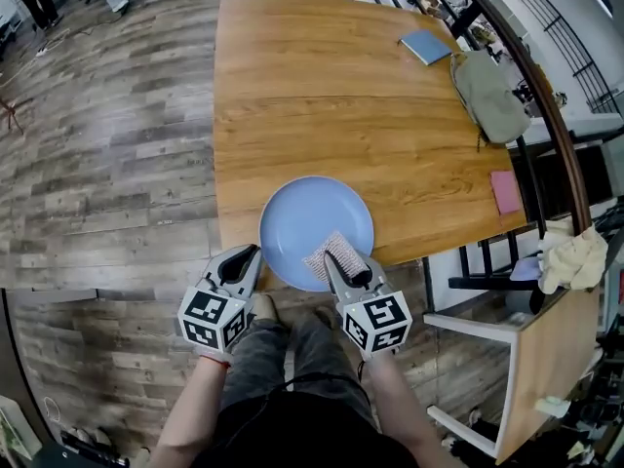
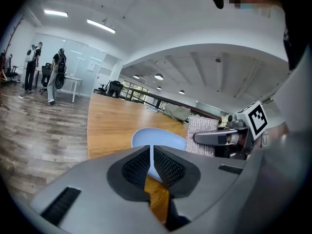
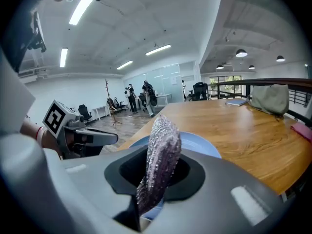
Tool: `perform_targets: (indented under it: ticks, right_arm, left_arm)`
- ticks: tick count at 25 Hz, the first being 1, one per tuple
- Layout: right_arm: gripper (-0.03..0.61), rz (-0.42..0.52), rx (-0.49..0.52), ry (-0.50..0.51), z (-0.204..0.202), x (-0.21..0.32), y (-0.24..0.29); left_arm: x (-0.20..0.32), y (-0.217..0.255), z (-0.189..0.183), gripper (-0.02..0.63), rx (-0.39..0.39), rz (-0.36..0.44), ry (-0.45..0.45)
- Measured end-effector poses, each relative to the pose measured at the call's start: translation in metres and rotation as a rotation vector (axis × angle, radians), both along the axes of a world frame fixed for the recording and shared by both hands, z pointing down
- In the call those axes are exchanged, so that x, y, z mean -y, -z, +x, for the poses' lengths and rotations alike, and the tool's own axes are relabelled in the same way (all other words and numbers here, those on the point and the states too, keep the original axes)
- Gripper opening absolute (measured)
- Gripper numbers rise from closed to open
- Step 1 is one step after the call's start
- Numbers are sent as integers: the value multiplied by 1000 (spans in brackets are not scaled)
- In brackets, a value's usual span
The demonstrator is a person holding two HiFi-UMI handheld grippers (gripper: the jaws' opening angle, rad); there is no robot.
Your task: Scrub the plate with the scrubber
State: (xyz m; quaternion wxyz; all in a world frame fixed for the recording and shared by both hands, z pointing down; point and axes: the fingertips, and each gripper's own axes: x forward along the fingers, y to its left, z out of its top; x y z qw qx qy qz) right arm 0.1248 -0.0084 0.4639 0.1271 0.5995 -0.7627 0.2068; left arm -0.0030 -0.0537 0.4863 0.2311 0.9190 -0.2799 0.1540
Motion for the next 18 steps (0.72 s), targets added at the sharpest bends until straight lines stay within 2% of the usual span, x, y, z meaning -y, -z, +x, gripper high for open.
perform_targets:
  ticks: [5,10,13,18]
  right_arm:
    - [80,-104,-81,129,-9,21,-22]
    - [80,-168,-205,307,-24,39,-45]
    - [80,-168,-271,417,-32,53,-50]
    - [81,-147,-386,568,-48,76,-61]
  left_arm:
    - [-2,-18,3,32,35,-50,36]
    - [-6,-36,5,71,74,-117,82]
    - [-8,-41,10,72,117,-121,97]
    - [-7,-43,8,71,134,-149,142]
